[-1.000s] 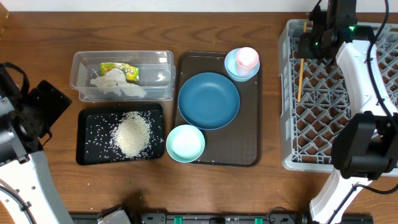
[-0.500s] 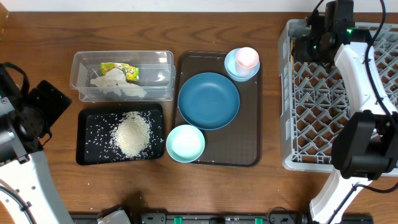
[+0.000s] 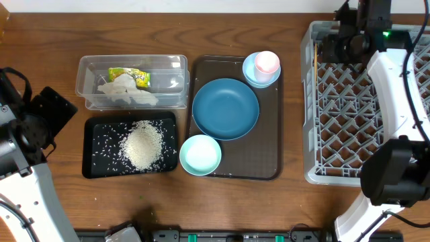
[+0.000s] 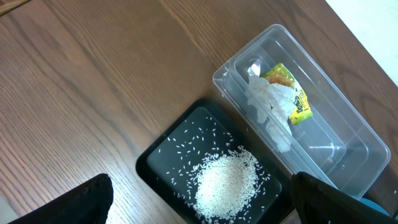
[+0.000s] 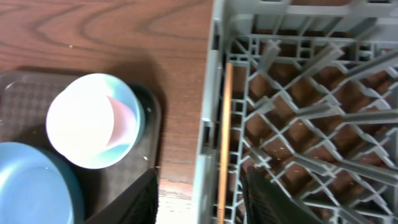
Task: Sort waste into correct bins and load items into the dishwasher rack
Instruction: 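Carry the chopstick into the dish rack and release it, then move the right gripper left toward the teal bowl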
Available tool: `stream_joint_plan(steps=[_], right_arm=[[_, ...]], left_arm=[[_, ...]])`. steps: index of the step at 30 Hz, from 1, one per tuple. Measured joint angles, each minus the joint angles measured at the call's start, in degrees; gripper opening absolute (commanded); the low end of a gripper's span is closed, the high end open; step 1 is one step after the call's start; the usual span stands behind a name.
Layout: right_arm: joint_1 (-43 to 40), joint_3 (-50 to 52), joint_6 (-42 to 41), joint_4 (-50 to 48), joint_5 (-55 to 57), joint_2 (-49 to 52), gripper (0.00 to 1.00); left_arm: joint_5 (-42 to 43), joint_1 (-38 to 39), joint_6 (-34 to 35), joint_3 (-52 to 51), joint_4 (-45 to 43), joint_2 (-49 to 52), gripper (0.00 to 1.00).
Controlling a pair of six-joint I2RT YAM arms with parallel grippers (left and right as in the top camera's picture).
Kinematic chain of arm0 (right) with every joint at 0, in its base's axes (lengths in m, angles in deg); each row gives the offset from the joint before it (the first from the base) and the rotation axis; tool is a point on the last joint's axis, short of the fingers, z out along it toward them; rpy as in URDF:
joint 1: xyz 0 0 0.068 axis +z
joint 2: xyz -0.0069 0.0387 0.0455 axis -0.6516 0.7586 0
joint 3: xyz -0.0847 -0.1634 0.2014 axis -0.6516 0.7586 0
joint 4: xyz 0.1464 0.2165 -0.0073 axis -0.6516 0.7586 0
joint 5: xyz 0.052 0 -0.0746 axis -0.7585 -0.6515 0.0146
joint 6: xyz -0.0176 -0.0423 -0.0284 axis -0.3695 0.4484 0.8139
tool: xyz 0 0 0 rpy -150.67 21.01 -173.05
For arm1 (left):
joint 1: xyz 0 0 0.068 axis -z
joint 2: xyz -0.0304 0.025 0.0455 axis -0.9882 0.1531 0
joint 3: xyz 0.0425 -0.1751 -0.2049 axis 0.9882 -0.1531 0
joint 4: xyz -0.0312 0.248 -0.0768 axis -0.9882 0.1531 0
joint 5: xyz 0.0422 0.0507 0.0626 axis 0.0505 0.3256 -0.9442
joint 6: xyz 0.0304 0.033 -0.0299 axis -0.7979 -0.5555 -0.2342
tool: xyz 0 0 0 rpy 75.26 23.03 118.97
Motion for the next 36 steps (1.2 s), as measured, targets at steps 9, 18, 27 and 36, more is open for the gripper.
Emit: stream_joint_plan(steps=[9, 18, 27, 36], right_arm=[[7.93, 0.02, -0.17, 1.29, -0.44, 0.02, 0.59], [22.75, 0.04, 0.68, 0.94, 1.4, 0.02, 0.74], [34.58, 0.04, 0.28, 4.02, 1.33, 1.66, 0.7], [48.19, 0.04, 1.36, 7.8, 0.33, 8.11, 0.73]], left_arm=[[0.0, 0.0, 0.0, 0.0, 0.0, 0.0, 0.93], [0.0, 0.0, 0.0, 0.0, 0.0, -0.02, 0.93], [0.0, 0.0, 0.0, 0.0, 0.0, 0.0, 0.93], [0.0, 0.0, 0.0, 0.0, 0.0, 0.0, 0.93]])
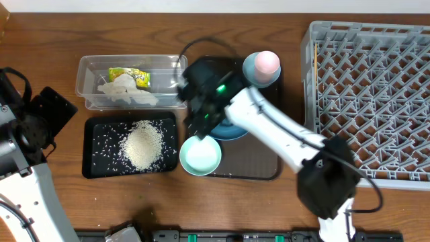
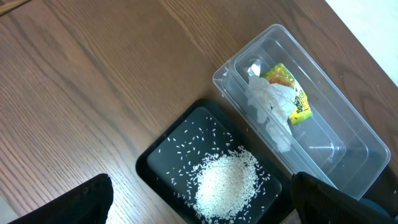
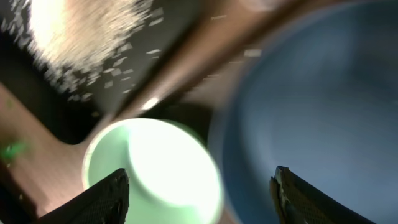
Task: Sort waste into correct bins and load items into the dishwasher rack
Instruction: 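Move the right gripper left toward the teal bowl, then grasp the teal bowl's rim with the right gripper and lift it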
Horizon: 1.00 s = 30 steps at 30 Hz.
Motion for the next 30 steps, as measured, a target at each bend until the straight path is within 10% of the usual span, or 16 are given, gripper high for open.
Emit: stream_joint_plan(steps=[30], right_arm=[[16.39, 5.79, -8.68, 2.01, 6.88, 3.67, 0.64]], left_arm=[[0.0, 0.0, 0.0, 0.0, 0.0, 0.0, 0.93]])
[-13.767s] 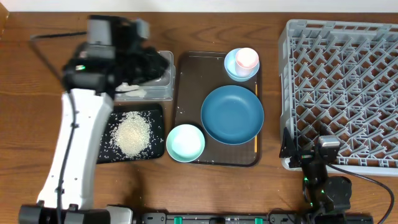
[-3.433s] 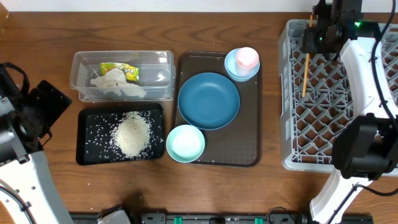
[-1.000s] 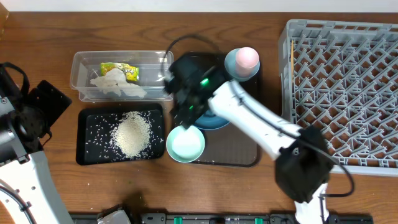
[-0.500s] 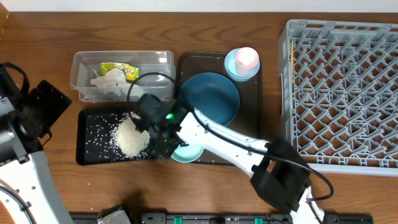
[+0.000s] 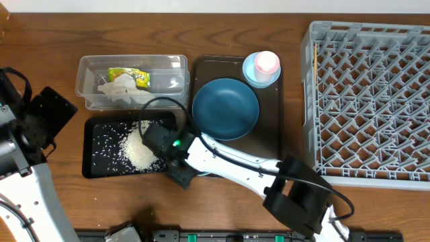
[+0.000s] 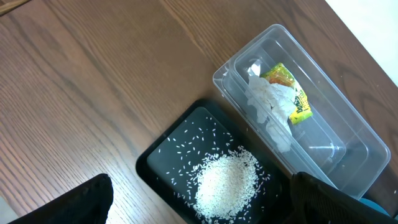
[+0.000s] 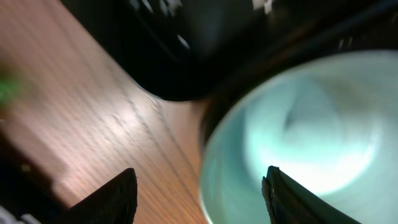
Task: Sort waste into correct bins and load items into the dishwasher rack
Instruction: 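Grasp the teal bowl's rim with the right gripper and lift it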
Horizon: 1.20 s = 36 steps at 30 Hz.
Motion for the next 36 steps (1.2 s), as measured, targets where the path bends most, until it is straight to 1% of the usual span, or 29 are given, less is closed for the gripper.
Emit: stream_joint_plan(steps=[2, 4, 9, 12, 14, 21, 31, 36], right_arm=[[0.0, 1.29, -0.22, -0.09, 0.63, 0.0, 0.63], [0.0, 2.16, -0.37, -0.24, 0.92, 0.0, 0.59], [0.0, 2.47, -0.61, -0.72, 1.57, 0.0, 0.41], [0.02, 2.47, -0.79, -1.2, 1.7, 0.0, 0.34], [0.02, 2.47, -0.74, -1.64, 1.73, 0.0, 0.28], [0.02, 2.47, -0.76, -1.68, 1.68, 0.0, 0.02], [0.02, 1.57, -0.81, 0.87, 2.69, -0.02, 0.01], [-0.04, -3.63, -0.81, 6.08, 1.46, 0.04, 0.01]], left_arm=[[0.0, 0.0, 0.0, 0.0, 0.0, 0.0, 0.93], [0.0, 0.0, 0.0, 0.0, 0.02, 0.0, 0.93], [0.0, 0.0, 0.0, 0.0, 0.0, 0.0, 0.93], [0.0, 0.0, 0.0, 0.0, 0.0, 0.0, 0.93], [0.0, 0.0, -0.02, 0.0, 0.0, 0.0, 0.93], [0.0, 0.0, 0.0, 0.0, 0.0, 0.0, 0.93], [0.0, 0.0, 0.0, 0.0, 0.0, 0.0, 0.93], [0.0, 0.0, 0.0, 0.0, 0.0, 0.0, 0.93]])
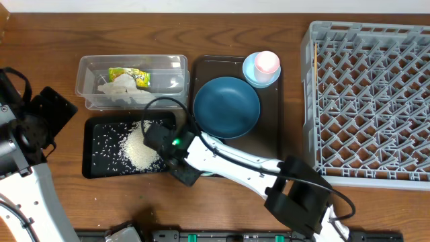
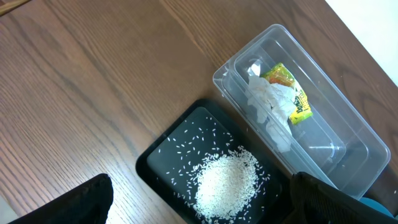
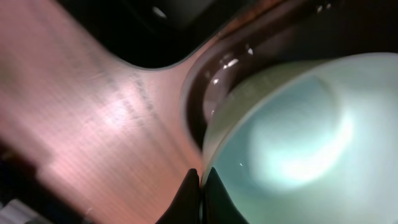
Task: Sort waste into correct bins and load items into the dishwasher rack
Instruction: 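Grasp the teal bowl's rim with the right gripper and lift it, then carry the teal bowl right and lower it into the dish rack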
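A mint-green bowl [image 3: 298, 143] sits at the near left corner of the brown tray [image 1: 269, 158]. My right gripper [image 3: 203, 170] is shut on the bowl's rim, one finger inside and one outside. In the overhead view my right arm [image 1: 222, 161] covers the bowl. A blue plate [image 1: 226, 107] lies on the tray, and behind it a pink cup [image 1: 267, 62] stands in a pale blue bowl. The grey dishwasher rack [image 1: 369, 101] is at the right. My left gripper [image 2: 199, 211] hangs open, high over the black bin of rice [image 2: 217, 180].
A clear bin [image 1: 132, 81] holding a yellow wrapper and crumpled tissue stands left of the tray, behind the black rice bin [image 1: 97, 144]. A wooden chopstick [image 1: 315, 64] lies along the rack's left side. Bare wooden table lies to the far left.
My right gripper's fingers stood wide apart at the mint bowl's edge; now they are shut on its rim. The left arm has not moved.
My right gripper was over the rack's far left corner by the chopstick. Then it was open above the tray, over the mint bowl and plate. Then it was low at the bowl's near left edge, and now it pinches the rim. The left arm stayed still.
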Available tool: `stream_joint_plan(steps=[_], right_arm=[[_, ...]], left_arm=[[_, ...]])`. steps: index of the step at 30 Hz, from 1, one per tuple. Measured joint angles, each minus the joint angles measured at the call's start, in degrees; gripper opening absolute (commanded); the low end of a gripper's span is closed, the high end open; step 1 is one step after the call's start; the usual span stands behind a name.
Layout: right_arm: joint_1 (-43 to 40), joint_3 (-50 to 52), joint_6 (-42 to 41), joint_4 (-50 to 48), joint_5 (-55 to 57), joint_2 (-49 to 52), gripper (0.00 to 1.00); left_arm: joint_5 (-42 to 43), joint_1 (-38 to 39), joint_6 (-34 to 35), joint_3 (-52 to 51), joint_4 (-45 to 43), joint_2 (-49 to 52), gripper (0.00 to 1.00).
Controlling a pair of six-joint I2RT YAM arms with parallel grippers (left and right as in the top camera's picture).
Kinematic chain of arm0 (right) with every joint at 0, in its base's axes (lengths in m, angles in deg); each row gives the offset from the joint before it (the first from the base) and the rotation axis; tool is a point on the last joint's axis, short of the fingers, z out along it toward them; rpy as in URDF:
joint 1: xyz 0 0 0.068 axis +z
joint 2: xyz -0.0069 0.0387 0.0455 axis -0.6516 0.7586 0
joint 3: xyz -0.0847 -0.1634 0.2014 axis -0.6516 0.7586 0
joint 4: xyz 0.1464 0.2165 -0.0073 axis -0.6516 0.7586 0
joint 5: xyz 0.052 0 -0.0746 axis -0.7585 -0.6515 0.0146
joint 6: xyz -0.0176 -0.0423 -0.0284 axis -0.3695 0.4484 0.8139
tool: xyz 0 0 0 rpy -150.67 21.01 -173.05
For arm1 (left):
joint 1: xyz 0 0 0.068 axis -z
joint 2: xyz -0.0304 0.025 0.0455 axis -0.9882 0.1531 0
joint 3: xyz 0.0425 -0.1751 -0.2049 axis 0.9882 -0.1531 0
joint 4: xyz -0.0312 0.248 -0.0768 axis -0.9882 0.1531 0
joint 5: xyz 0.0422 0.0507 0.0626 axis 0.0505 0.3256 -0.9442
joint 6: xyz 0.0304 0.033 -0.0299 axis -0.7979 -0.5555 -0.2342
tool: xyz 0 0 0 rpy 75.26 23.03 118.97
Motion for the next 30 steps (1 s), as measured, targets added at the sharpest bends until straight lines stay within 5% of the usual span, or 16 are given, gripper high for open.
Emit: stream_joint_plan(steps=[13, 21, 30], right_arm=[[-9.99, -16.7, 0.24, 11.3, 3.3, -0.17, 0.01], [-34.62, -16.94, 0.92, 11.41, -1.6, -4.55, 0.01], [-66.71, -17.42, 9.77, 6.73, -30.62, -8.79, 0.01]], left_arm=[[0.02, 0.0, -0.02, 0.0, 0.0, 0.0, 0.93], [0.0, 0.0, 0.0, 0.0, 0.0, 0.0, 0.93], [0.0, 0.0, 0.0, 0.0, 0.0, 0.0, 0.93]])
